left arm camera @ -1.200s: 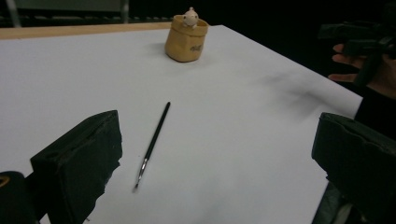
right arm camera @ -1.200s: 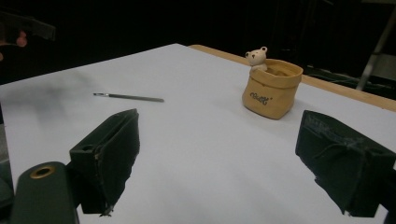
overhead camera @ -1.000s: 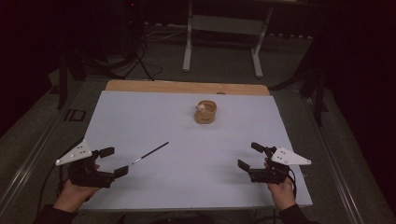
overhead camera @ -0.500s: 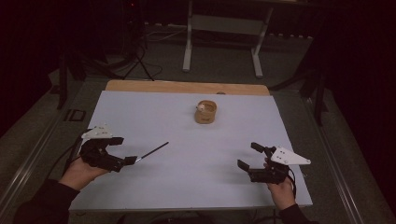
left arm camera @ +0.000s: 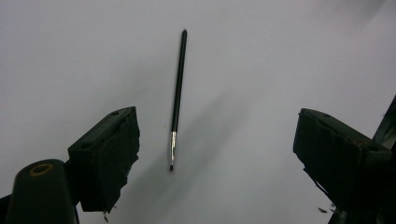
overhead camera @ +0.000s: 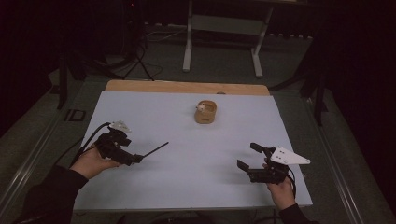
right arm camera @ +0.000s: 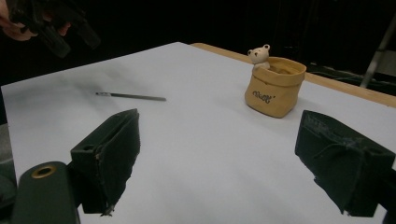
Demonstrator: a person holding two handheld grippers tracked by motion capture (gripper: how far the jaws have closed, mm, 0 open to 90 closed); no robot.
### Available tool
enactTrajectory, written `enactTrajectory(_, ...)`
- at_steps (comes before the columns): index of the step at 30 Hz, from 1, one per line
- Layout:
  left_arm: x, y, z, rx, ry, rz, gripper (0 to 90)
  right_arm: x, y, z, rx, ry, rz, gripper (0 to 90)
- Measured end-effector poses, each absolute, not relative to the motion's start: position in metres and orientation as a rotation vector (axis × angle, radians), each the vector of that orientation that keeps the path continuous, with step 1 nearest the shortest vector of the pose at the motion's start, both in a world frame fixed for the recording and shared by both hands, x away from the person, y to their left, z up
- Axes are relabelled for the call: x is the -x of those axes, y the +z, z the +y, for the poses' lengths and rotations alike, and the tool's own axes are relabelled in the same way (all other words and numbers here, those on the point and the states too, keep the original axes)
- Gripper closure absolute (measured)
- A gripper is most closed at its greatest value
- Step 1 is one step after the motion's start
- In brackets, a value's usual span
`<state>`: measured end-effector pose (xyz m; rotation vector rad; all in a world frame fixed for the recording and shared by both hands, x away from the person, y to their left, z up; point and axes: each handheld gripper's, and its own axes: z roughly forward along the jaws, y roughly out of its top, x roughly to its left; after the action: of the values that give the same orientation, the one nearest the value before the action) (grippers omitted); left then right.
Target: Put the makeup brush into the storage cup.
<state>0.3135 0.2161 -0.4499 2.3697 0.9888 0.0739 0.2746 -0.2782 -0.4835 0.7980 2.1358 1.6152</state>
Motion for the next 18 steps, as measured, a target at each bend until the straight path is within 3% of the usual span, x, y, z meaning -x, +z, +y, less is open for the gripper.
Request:
enactTrajectory(6, -0.325, -0.454, 0.208, -2.443, 0.024, 0.999, 21.7, -0.274, -0.483, -0.277, -0.789, 1.624, 2.145, 13.7)
enactTrajectory(18, -0.342, -0.470, 0.203, -2.545, 0.020, 1.023, 45.6, -0.275, -0.484, -0.277, -0.796, 1.627, 2.149, 13.7)
